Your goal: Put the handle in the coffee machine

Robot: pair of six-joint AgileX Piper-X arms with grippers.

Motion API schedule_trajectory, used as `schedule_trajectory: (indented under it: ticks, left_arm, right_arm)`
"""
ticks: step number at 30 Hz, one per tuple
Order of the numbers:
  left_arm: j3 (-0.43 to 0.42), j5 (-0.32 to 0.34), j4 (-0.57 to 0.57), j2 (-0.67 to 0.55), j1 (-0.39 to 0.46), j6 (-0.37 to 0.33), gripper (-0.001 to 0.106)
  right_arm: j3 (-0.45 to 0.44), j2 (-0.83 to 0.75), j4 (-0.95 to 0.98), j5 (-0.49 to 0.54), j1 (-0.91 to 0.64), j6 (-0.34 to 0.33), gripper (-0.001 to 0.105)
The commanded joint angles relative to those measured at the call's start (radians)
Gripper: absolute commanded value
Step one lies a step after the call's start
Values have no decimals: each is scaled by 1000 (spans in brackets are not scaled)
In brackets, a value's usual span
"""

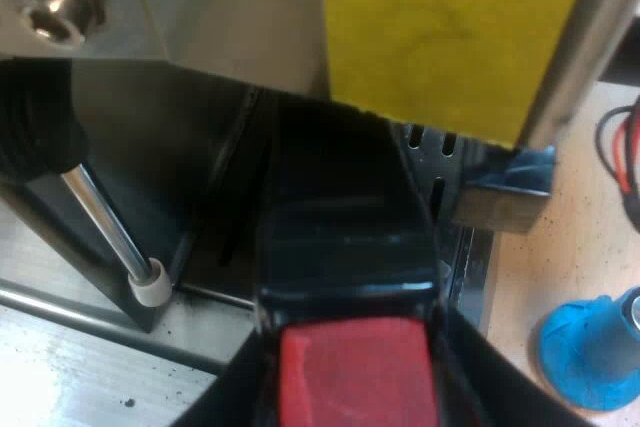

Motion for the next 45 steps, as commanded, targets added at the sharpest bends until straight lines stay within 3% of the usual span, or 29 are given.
schedule_trajectory:
  ticks: [1,8,17,21,25,27,32,45]
  left_arm:
    - [-27,186,30,-38,3,57,0]
    - [-27,186,30,-38,3,57,0]
    - [-27,129,30,-38,3,58,1]
    - [-27,126,30,-38,3,66,28]
    - [-27,120,30,-38,3,66,72]
    - [-27,104,30,-38,3,66,77]
    - [-27,51,30,-38,16,66,76]
    - [-37,60,30,-83,139,66,76]
  right_arm:
    - [-11,-7,-46,22,-7,-22,29]
    - [-13,-7,-143,36,-7,-28,29]
    - [-13,-9,-187,45,-7,-55,29]
    - [-13,-9,-187,45,-4,-55,29]
    - [-13,-9,-187,47,-1,-58,29]
    - [-13,-9,-187,47,-1,-58,29]
    - [-13,-9,-187,47,1,-58,29]
    - [-13,-9,-216,47,1,-43,29]
